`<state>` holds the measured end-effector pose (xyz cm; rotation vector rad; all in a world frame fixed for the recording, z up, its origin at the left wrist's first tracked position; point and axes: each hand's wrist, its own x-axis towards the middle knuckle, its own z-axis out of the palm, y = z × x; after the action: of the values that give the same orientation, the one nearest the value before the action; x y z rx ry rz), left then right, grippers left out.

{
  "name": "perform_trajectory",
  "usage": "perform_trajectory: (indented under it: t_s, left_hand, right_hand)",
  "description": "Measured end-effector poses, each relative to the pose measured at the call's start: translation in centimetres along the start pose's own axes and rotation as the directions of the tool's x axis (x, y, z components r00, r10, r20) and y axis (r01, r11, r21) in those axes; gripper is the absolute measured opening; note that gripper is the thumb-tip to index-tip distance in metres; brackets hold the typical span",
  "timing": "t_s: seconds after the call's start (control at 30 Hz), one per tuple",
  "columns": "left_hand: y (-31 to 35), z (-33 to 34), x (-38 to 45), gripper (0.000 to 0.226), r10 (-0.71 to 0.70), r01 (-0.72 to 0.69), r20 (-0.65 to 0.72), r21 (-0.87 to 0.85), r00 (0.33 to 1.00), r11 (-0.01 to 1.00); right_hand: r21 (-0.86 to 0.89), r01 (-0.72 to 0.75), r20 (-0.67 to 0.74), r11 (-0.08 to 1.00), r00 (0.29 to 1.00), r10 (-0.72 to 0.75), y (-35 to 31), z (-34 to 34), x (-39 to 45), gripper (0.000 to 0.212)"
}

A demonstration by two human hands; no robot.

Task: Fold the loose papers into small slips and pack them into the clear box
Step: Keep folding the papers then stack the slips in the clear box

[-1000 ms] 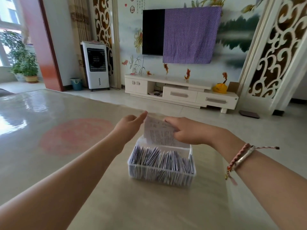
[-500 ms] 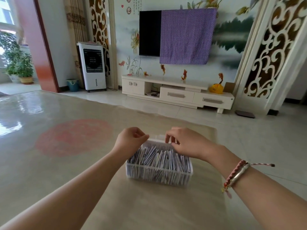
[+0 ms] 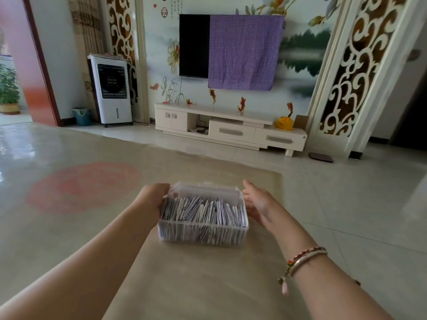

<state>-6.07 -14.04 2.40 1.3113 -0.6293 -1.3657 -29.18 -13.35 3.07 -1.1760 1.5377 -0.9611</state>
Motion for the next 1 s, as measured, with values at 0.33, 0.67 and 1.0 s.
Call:
perform_trajectory:
  t_s: [0.33,0.67,1.0]
  left_hand:
    - [-0.4,-0.1,0.0,0.037,0.123,-0.125,-0.033,-0.05,0.992,0.991]
    - [0.1,-0.7,-0.6,0.061,0.2,-0.202,-0.04,-0.088,0.979,0.975]
    - [2.1,-4.3,-4.5,0.041,0.462,-0.56,0.376,0.213,0.804,0.801]
  right_hand:
    - [0.406,0.005,0.004,0.914,1.0,-0.008,0.8,2.9,-0.4,0.048]
    - [0.353,0.136,0.034,0.926,0.987,-0.159,-0.3,1.4,-0.3,0.048]
    - [0.15,0.269,0.138,0.951,0.947,-0.289,-1.5,-0.8,-0.1,0.062]
